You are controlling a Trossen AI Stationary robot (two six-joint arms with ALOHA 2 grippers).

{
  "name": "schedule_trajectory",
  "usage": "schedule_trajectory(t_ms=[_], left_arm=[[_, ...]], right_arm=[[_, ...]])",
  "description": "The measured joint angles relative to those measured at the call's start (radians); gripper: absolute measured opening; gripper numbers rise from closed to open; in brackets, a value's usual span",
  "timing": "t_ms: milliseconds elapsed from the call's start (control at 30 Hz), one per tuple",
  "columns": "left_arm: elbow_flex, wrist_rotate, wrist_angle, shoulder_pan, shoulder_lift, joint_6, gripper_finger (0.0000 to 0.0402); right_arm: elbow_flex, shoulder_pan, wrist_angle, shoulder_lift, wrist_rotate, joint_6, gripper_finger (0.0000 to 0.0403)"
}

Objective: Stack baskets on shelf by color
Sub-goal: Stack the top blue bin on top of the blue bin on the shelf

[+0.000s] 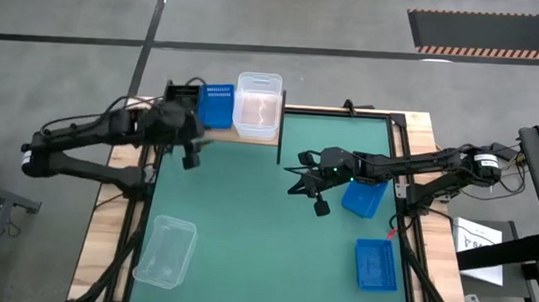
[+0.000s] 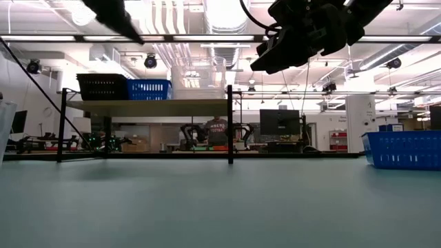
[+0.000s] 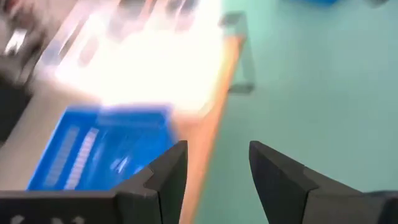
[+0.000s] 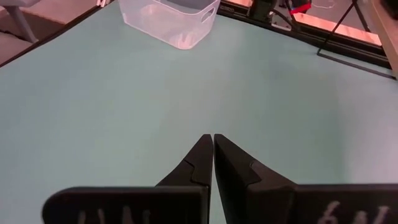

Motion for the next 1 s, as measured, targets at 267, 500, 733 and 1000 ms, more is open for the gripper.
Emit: schedule_trajectory(t_ms=[267,500,733,1000], left_arm=[[-0.13,-0.001,0.287,-0.274,0.007,-0.064,0.0157],[-0.229,-0.003,0.489,-0.371,0.011,-0.086,0.0157],[-0.239,-0.003,0.504,-0.388,0.019,-0.137,0.0157],[-0.25,-0.003,0.507,-0.389,0.037,-0.137,0.0157]], right_arm=[[-0.013,0.0,-0.004,0.0,0.0,0.006,0.0009],[-0.037,0.016,-0.006,0.0,0.0,0.021,0.0009],[-0.039,0.027,-0.008,0.0,-0.001,0.024,0.0009],[-0.039,0.027,-0.027,0.0,0.0,0.02,0.0009]])
